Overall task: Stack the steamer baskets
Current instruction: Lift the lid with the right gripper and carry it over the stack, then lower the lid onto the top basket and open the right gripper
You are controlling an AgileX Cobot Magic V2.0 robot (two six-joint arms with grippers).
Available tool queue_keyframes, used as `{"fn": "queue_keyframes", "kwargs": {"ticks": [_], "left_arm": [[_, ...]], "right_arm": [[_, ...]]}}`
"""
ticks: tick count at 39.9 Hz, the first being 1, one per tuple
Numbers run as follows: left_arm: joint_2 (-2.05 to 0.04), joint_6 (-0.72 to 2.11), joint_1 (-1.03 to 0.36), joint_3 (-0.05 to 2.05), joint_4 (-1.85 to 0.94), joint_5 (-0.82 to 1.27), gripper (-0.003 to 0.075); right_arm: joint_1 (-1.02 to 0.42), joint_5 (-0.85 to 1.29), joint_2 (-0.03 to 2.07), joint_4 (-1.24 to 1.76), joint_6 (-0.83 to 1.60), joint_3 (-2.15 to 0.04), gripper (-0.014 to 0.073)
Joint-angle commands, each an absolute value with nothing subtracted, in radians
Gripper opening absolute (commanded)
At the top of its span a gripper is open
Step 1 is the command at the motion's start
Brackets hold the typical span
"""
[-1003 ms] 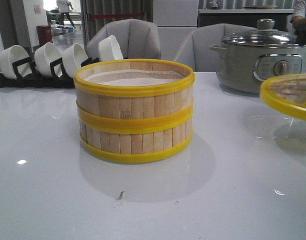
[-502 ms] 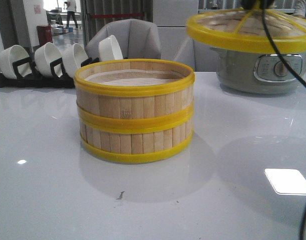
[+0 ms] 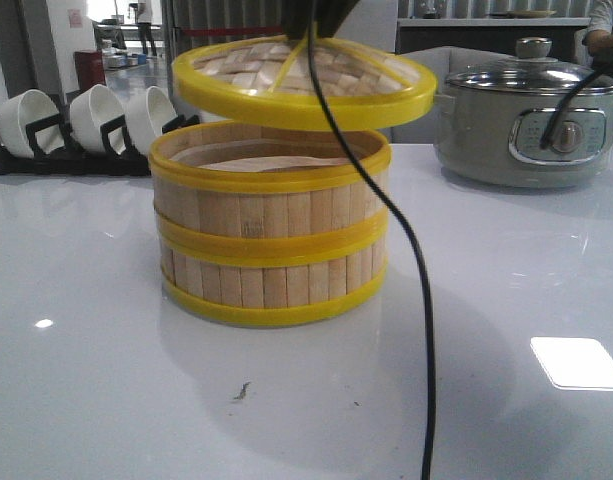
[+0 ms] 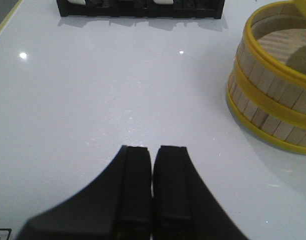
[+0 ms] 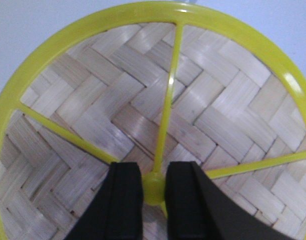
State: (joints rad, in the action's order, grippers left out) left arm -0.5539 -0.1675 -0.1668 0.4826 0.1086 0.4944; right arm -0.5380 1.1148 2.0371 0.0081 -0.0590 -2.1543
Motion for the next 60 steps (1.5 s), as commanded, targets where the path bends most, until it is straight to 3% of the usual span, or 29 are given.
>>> {"fn": "queue_keyframes", "kwargs": {"ticks": [1,60], "left_arm": [[-0.554,-0.177,-0.175,0.511,0.113,0.418,0.0085],[-0.554,-0.177,-0.175,0.511,0.113,0.418,0.0085]], "right_arm": [[-0.548,1.057,2.01,0.0,-0.052,-2.209,0.0036],[-0.56,0.967,2.092,0.011,-0.052,-2.219,0.0061]]}}
